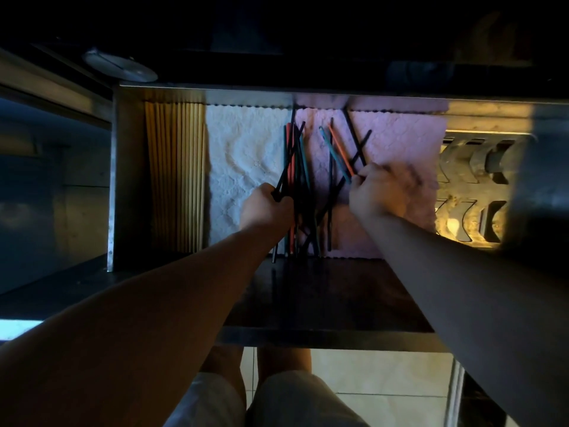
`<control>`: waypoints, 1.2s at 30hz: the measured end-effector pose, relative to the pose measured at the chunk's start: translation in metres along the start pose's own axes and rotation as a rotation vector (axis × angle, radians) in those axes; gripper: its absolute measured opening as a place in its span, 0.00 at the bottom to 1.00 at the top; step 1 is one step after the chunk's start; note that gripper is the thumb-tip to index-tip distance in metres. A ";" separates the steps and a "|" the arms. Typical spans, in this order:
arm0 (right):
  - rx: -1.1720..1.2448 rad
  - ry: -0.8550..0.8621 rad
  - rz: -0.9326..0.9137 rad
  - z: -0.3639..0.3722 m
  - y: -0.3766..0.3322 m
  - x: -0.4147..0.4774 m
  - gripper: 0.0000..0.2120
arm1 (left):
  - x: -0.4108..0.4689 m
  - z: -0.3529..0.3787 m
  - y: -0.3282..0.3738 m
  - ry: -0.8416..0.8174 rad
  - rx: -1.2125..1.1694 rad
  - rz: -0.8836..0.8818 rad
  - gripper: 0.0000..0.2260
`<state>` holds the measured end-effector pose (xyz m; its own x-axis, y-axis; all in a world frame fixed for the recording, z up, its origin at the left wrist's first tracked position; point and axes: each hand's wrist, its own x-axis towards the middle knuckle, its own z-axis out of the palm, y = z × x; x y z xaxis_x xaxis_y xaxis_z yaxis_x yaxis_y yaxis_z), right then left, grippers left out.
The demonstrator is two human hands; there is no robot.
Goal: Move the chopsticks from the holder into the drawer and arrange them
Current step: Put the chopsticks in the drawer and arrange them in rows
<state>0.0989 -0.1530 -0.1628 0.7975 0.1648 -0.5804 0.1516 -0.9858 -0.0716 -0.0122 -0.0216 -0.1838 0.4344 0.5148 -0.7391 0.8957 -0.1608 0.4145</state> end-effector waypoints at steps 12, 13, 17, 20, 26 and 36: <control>-0.003 0.161 0.121 0.015 0.031 -0.002 0.20 | -0.004 0.005 0.006 0.000 0.041 0.013 0.06; 0.013 0.157 0.100 0.016 0.030 -0.002 0.19 | -0.004 0.005 0.006 -0.001 0.041 0.012 0.06; 0.150 0.040 0.064 0.016 0.013 0.001 0.16 | -0.004 0.005 0.007 -0.010 0.048 0.011 0.06; 0.169 -0.003 0.115 0.017 -0.003 0.002 0.16 | -0.005 0.004 0.008 -0.011 0.046 0.004 0.06; 0.317 -0.058 0.221 0.025 -0.014 0.014 0.19 | -0.006 0.004 0.008 -0.007 0.018 -0.008 0.08; 0.468 0.013 0.241 0.012 -0.018 0.008 0.16 | -0.009 0.000 0.010 -0.001 0.013 -0.015 0.08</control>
<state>0.0956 -0.1340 -0.1758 0.7849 -0.0708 -0.6155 -0.3120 -0.9035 -0.2939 -0.0069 -0.0282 -0.1729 0.4211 0.5163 -0.7457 0.9033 -0.1637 0.3967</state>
